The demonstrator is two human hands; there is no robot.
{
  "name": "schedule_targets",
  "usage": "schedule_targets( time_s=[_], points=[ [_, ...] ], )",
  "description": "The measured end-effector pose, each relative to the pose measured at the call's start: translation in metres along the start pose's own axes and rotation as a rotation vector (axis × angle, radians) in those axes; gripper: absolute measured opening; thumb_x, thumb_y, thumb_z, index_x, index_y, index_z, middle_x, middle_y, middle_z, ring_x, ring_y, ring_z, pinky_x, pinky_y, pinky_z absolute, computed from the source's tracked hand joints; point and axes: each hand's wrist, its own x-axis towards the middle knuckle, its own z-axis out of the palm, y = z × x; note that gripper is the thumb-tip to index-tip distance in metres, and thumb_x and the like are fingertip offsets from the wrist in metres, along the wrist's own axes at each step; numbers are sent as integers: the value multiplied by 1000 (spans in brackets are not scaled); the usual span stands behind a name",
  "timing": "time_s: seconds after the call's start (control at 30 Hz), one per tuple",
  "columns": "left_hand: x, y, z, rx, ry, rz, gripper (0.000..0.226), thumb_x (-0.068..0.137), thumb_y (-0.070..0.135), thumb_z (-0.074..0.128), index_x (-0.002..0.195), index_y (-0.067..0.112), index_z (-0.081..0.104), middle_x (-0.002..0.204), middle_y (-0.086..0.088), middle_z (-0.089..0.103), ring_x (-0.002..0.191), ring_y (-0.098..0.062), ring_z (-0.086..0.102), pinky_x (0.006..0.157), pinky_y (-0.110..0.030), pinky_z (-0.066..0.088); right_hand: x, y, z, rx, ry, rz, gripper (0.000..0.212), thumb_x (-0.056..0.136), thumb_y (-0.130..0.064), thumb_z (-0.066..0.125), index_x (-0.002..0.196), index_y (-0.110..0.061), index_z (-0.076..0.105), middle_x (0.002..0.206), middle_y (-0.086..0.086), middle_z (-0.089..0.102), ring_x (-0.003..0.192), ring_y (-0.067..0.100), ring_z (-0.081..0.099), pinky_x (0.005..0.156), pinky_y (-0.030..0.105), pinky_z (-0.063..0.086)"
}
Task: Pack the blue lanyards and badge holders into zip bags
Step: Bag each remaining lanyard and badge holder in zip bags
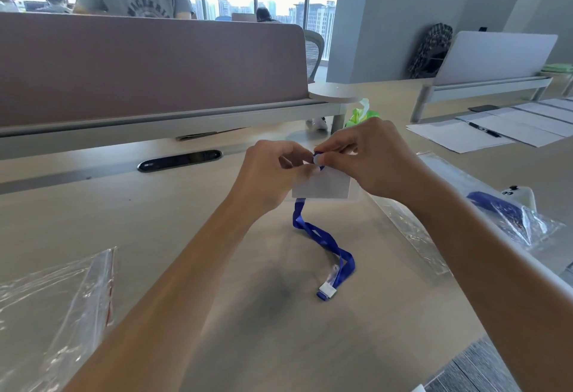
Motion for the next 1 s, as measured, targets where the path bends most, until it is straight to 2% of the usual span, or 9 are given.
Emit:
schedule_targets(
  time_s=[0.2,0.3,0.37,0.57,0.67,0.77,0.87,0.93,1.0],
  points=[
    [-1,4,0,-59,28,-12,12,84,25,81,93,34,78,84,2,73,75,-18,64,66,-29,52,1,0,0,45,82,12,14,81,-28,87,92,-21,81,81,-11,75,79,5,70,76,20,56],
    [-1,5,-2,-69,27,8,19,85,24,81,94,40,75,81,2,71,73,-14,61,63,-24,50,1,-1,-1,47,88,2,11,81,-27,87,90,-23,82,79,-13,74,76,1,68,71,11,50],
    [-1,6,-1,-61,34,10,21,86,25,80,89,44,73,82,3,71,74,-14,60,63,-25,51,1,-1,-1,58,88,-7,10,81,-27,87,90,-24,83,79,-14,74,76,2,69,71,11,49],
    [-1,8,-3,-54,21,-5,6,88,27,77,90,32,76,80,9,73,70,-6,62,64,-22,51,0,-1,-1,89,95,-17,9,80,-27,88,87,-26,83,77,-16,74,74,-1,68,69,7,47],
    [-1,10,-5,-13,0,-26,6,89,26,77,92,31,76,84,13,72,78,-8,65,66,-21,53,-4,2,1,113,114,-1,7,84,-28,84,91,-27,82,80,-17,74,75,-4,66,69,6,45],
    [-2,14,-17,27,29,-39,5,88,30,77,92,32,77,87,16,73,83,-1,65,70,-16,51,-12,8,7,261,250,123,16,91,-28,76,106,-23,79,95,-15,75,88,-1,67,77,12,47],
    [-10,23,-39,-8,65,-44,10,87,28,79,97,26,80,88,15,76,85,0,68,70,-7,50,-27,13,23,419,337,332,19,96,-24,68,113,-19,75,94,-9,74,87,9,68,79,22,50],
    [-19,30,-56,-38,88,-51,8,86,26,79,94,25,81,86,11,77,87,-6,71,75,-14,54,-39,13,37,490,256,440,19,97,-26,66,113,-23,75,90,-10,72,82,10,66,77,26,49],
    [-29,38,-69,-34,90,-56,8,85,25,80,93,24,81,87,9,78,90,-12,73,84,-29,58,-49,7,52,537,99,439,25,95,-31,71,119,-24,72,97,-12,73,89,5,66,81,22,49]
  ],
)
